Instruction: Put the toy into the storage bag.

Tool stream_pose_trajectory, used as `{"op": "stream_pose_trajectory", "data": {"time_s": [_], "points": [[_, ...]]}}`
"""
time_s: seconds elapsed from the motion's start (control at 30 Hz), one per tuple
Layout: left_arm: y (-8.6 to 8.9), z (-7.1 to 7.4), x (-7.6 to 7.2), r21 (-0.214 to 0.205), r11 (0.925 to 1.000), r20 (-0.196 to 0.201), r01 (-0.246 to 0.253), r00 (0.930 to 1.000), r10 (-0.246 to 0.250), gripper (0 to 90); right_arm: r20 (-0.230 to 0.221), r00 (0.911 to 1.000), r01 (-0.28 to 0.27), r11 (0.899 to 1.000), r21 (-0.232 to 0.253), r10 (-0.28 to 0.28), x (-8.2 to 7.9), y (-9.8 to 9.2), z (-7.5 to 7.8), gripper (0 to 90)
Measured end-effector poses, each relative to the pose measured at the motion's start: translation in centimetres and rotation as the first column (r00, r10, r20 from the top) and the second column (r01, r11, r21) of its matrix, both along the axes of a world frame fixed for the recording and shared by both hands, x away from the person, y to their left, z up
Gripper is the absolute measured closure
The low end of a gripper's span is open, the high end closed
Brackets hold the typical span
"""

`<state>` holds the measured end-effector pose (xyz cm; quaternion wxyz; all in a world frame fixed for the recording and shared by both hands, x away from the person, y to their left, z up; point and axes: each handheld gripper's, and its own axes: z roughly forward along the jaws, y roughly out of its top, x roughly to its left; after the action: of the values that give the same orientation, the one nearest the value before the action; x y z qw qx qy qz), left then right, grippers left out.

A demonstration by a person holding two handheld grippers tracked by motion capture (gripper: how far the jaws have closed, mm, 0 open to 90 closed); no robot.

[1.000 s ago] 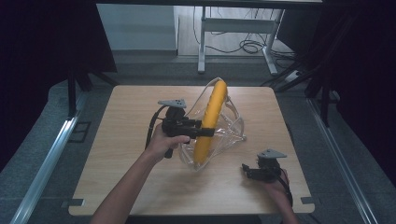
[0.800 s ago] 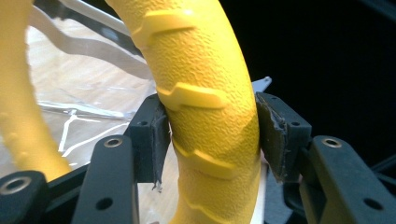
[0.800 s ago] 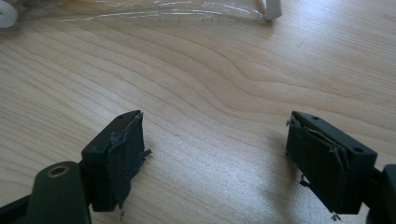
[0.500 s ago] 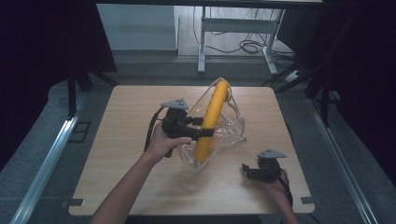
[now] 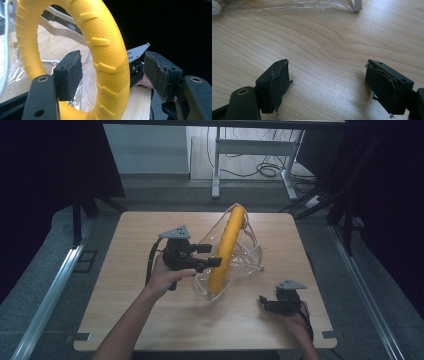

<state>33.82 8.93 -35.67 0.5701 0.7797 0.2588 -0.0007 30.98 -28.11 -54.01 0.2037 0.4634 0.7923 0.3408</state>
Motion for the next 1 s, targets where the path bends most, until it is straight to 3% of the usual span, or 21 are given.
{"op": "stream_pose_trajectory", "data": {"time_s": [0.33,0.57,0.77,1.0], "points": [[1.7,0.1,-1.5,-0.007,0.9996,0.032,-0.028,0.9991,0.028,31.7,0.0,1.0,0.002,1.0,0.001,-0.002,0.0,0.0,0.0,19.4],[2.4,-0.5,-2.5,0.012,0.999,0.038,-0.044,0.9983,0.043,31.6,-0.001,1.0,0.002,1.0,-0.001,-0.002,0.0,0.0,0.0,19.4],[3.2,-1.7,-3.2,0.039,0.9971,0.036,-0.066,0.9973,0.064,31.5,0.0,1.0,0.001,1.0,-0.002,-0.001,0.0,0.0,0.0,19.4],[4.4,-3.6,-4.1,0.036,0.9948,0.022,-0.095,0.9953,0.095,31.5,-0.003,1.0,0.003,1.0,0.0,-0.003,0.0,0.0,0.0,19.4]]}}
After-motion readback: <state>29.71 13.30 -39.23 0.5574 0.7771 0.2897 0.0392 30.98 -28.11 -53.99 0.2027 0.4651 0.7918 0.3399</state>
